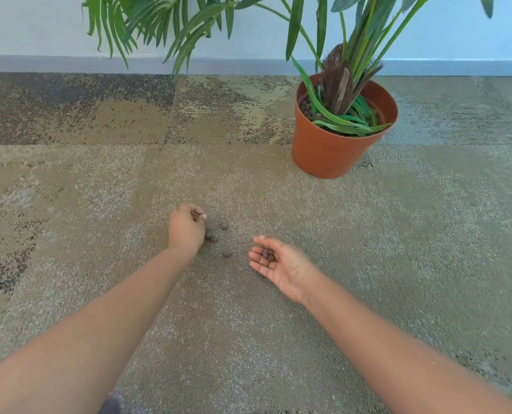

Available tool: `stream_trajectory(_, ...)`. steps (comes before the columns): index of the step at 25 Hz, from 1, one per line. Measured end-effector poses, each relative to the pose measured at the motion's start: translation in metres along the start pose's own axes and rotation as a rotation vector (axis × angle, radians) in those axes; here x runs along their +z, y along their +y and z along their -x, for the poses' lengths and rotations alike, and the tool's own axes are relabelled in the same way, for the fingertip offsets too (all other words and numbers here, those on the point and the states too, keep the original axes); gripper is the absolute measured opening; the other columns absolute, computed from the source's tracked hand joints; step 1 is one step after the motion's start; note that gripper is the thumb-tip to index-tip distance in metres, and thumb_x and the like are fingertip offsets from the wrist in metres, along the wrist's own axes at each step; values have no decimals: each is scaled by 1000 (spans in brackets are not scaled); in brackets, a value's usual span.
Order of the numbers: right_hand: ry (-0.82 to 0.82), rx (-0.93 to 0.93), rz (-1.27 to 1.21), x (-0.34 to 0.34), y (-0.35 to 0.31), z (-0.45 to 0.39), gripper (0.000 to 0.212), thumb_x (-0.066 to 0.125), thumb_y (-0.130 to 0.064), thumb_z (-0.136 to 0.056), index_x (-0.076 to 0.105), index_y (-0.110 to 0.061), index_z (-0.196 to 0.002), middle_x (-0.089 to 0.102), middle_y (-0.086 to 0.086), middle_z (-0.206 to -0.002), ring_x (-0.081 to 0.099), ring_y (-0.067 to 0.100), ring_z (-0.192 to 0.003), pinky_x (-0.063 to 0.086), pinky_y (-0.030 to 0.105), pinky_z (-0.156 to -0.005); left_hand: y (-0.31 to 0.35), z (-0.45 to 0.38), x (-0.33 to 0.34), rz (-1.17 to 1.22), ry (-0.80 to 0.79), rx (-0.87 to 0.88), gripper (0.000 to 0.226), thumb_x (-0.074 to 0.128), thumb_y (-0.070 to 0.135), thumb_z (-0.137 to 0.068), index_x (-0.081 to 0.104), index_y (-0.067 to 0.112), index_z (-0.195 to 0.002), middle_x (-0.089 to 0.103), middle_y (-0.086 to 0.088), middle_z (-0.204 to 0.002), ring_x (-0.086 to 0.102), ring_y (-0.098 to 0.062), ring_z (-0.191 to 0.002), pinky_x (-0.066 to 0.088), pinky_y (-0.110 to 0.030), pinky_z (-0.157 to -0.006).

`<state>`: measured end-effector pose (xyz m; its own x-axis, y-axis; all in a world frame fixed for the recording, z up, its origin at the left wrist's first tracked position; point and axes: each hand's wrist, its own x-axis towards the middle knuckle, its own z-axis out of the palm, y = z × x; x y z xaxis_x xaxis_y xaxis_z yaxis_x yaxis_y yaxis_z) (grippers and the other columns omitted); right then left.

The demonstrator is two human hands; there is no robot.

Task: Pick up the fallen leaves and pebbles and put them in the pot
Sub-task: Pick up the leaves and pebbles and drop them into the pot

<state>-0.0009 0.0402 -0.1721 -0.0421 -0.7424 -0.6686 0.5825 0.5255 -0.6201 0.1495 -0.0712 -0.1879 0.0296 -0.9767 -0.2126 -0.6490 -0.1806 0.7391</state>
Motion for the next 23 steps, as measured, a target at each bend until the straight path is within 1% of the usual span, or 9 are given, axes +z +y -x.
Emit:
stream_trajectory(3,29,-6,-42,-6,1,2,25,53,-20,-91,59,-3,-108,63,8,-86,62,18,-81,55,29,-78,16,3,-6,398,-8,-177,3,48,13,-94,50,15,-95,53,-5,-90,48,-12,-64,46,-27,-63)
stream_trajectory(6,62,-29,-105,-8,-2,0,32,46,-30,-95,59,-3,-106,64,11,-94,63,22,-89,54,30,-79,35,19,-13,1209,-199,-412,4,50,14,-92,53,13,-91,52,-1,-78,48,-9,-67,48,-21,-62)
stream_trajectory(8,38,-38,-150,-4,-6,-1,37,42,-34,-96,57,-3,-110,63,14,-104,62,24,-98,52,32,-84,45,38,-7,1335,-330,-392,7,51,13,-91,53,14,-84,53,0,-72,49,-9,-66,49,-19,-60)
stream_trajectory(11,-44,-53,-271,6,-13,0,42,37,-36,-97,55,-3,-117,61,16,-113,60,24,-103,52,36,-90,67,64,16,979,-482,-225,9,49,11,-91,52,11,-82,54,-2,-75,50,-10,-65,49,-23,-63)
stream_trajectory(14,15,-65,-404,10,-21,-1,37,37,-28,-99,58,-2,-114,64,13,-105,62,21,-92,58,29,-71,77,75,37,341,-265,167,11,56,22,-88,58,13,-81,61,1,-79,56,-10,-69,49,-17,-66)
stream_trajectory(16,61,-66,-451,6,-26,0,32,37,-24,-100,59,-2,-110,63,12,-97,61,19,-84,59,28,-67,75,76,37,196,-98,422,14,56,30,-88,61,18,-82,55,11,-81,53,0,-72,45,-7,-65)
stream_trajectory(17,80,-53,-454,5,-27,1,32,38,-23,-99,59,-2,-108,62,12,-94,61,19,-83,59,28,-69,72,72,33,171,-25,471,11,54,30,-88,60,21,-85,51,15,-83,49,4,-73,44,-5,-68)
stream_trajectory(20,153,0,-416,-1,-26,6,33,40,-24,-98,59,0,-109,61,13,-94,62,22,-90,56,32,-76,43,49,18,-43,112,357,15,52,16,-90,60,17,-102,53,4,-102,48,-3,-86,44,-18,-88)
stream_trajectory(23,200,16,-426,-8,-24,11,37,37,-27,-99,57,1,-114,60,16,-101,61,26,-98,52,36,-84,4,35,6,-379,-4,179,34,48,8,-91,56,16,-123,49,-7,-127,43,-21,-114,40,-35,-102)
